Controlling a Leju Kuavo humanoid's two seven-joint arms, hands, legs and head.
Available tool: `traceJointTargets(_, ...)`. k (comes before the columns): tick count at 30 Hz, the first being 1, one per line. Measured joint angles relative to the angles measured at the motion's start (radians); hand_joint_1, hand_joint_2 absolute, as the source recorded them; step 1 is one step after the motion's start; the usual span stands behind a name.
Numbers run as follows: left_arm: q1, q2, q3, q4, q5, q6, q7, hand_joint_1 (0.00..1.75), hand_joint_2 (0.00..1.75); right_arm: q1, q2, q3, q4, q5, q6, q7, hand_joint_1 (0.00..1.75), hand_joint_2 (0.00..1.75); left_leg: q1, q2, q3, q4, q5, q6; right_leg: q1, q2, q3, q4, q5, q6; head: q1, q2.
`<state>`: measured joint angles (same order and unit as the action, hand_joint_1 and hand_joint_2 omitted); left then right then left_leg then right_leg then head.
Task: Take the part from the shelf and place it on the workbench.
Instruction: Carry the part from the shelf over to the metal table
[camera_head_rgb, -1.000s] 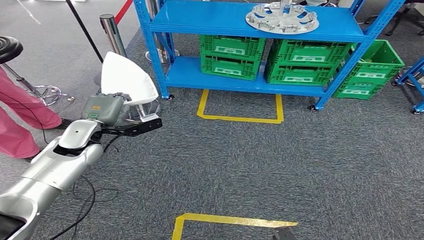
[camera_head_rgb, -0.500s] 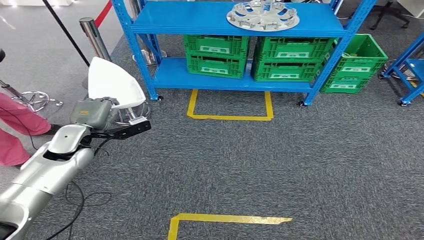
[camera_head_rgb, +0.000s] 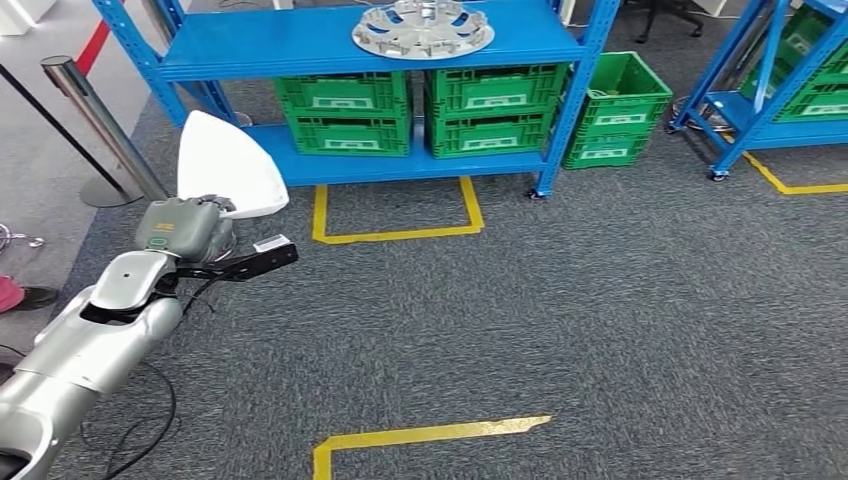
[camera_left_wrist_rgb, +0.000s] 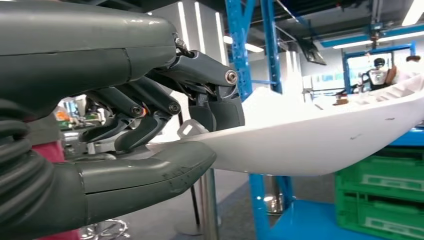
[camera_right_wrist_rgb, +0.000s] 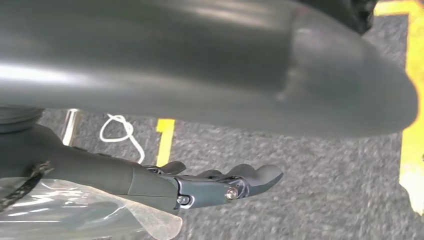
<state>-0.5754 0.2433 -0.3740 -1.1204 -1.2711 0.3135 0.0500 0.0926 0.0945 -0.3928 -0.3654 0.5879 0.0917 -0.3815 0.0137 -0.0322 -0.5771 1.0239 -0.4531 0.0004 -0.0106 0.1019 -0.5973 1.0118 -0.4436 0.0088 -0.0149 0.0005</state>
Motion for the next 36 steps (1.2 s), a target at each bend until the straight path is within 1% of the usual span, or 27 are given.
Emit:
traceJointTargets(2, 0.001, 0.000, 0.001, -0.004, -0.001, -0.001, 0.000, 1.75, 1.75, 0.001, -0.002, 0.006, 0.001, 0.011, -0.024, 0.005, 0.00, 0.00, -0.001, -0.002, 0.000, -0.013, -0.002, -0.012, -0.001, 0.004, -0.009, 0.003, 0.001, 0.000, 0.001, 0.000)
traceJointTargets(3, 0.002, 0.000, 0.001, -0.005, -0.002, -0.002, 0.001, 1.75, 1.75, 0.000, -0.004, 0.009, 0.003, 0.016, -0.033, 0.008, 0.00, 0.00, -0.001, -0.003, -0.003, -0.013, 0.000, -0.015, -0.002, 0.003, -0.010, 0.002, 0.002, 0.000, 0.001, 0.000)
traceJointTargets(8, 0.004, 0.000, 0.002, -0.006, -0.010, -0.003, 0.003, 1.75, 1.75, -0.016, -0.007, 0.025, 0.017, 0.024, -0.051, 0.004, 0.00, 0.00, -0.006, -0.007, -0.010, -0.011, 0.006, -0.002, -0.006, -0.002, -0.009, -0.010, 0.010, 0.011, 0.001, 0.000)
traceJointTargets(14, 0.005, 0.001, 0.010, -0.006, -0.013, -0.003, 0.003, 1.75, 1.75, -0.023, -0.011, 0.041, 0.029, 0.028, -0.060, 0.002, 0.00, 0.00, -0.010, -0.007, -0.012, -0.010, 0.009, 0.004, -0.010, -0.004, -0.010, -0.012, 0.015, 0.020, 0.001, 0.000)
traceJointTargets(20, 0.005, 0.003, 0.015, -0.006, -0.014, -0.003, 0.004, 1.75, 1.75, -0.028, -0.012, 0.050, 0.036, 0.028, -0.064, 0.001, 0.00, 0.00, -0.010, -0.007, -0.013, -0.010, 0.010, 0.006, -0.010, -0.004, -0.012, -0.012, 0.017, 0.023, 0.000, 0.000)
traceJointTargets(30, 0.005, 0.003, 0.017, -0.006, -0.019, -0.010, 0.006, 1.75, 1.75, -0.038, -0.016, 0.074, 0.051, 0.047, -0.080, -0.005, 0.00, 0.00, -0.009, -0.007, -0.013, -0.010, 0.011, 0.005, -0.009, -0.004, -0.013, -0.010, 0.017, 0.023, 0.000, 0.000)
traceJointTargets(32, 0.004, 0.003, 0.017, -0.007, -0.020, -0.012, 0.006, 1.75, 1.75, -0.039, -0.016, 0.081, 0.055, 0.050, -0.085, -0.006, 0.00, 0.00, -0.011, -0.007, -0.014, -0.007, 0.012, 0.012, -0.013, -0.003, -0.012, -0.015, 0.021, 0.030, 0.000, 0.000)
traceJointTargets(33, 0.003, 0.004, 0.017, -0.007, -0.021, -0.012, 0.006, 1.75, 1.75, -0.040, -0.017, 0.084, 0.057, 0.052, -0.087, -0.006, 0.00, 0.00, -0.011, -0.007, -0.013, -0.012, 0.016, 0.018, -0.013, -0.003, -0.011, -0.019, 0.024, 0.035, 0.000, 0.000)
traceJointTargets(34, 0.002, 0.004, 0.017, -0.008, -0.021, -0.012, 0.006, 1.75, 1.75, -0.040, -0.018, 0.086, 0.059, 0.054, -0.090, -0.007, 0.00, 0.00, -0.010, -0.005, -0.010, -0.020, 0.021, 0.025, -0.012, -0.013, -0.014, -0.018, 0.022, 0.039, 0.000, 0.000)
traceJointTargets(35, 0.001, 0.004, 0.018, -0.008, -0.021, -0.013, 0.006, 1.75, 1.75, -0.041, -0.019, 0.088, 0.061, 0.056, -0.092, -0.007, 0.00, 0.00, -0.007, -0.003, -0.007, -0.031, 0.028, 0.030, -0.010, -0.030, -0.023, -0.002, 0.007, 0.040, 0.002, 0.000)
traceJointTargets(36, 0.000, 0.004, 0.018, -0.009, -0.021, -0.013, 0.006, 1.75, 1.75, -0.043, -0.020, 0.090, 0.062, 0.057, -0.094, -0.007, 0.00, 0.00, -0.004, -0.002, -0.005, -0.040, 0.034, 0.034, -0.008, -0.051, -0.041, 0.035, -0.018, 0.041, 0.005, 0.000)
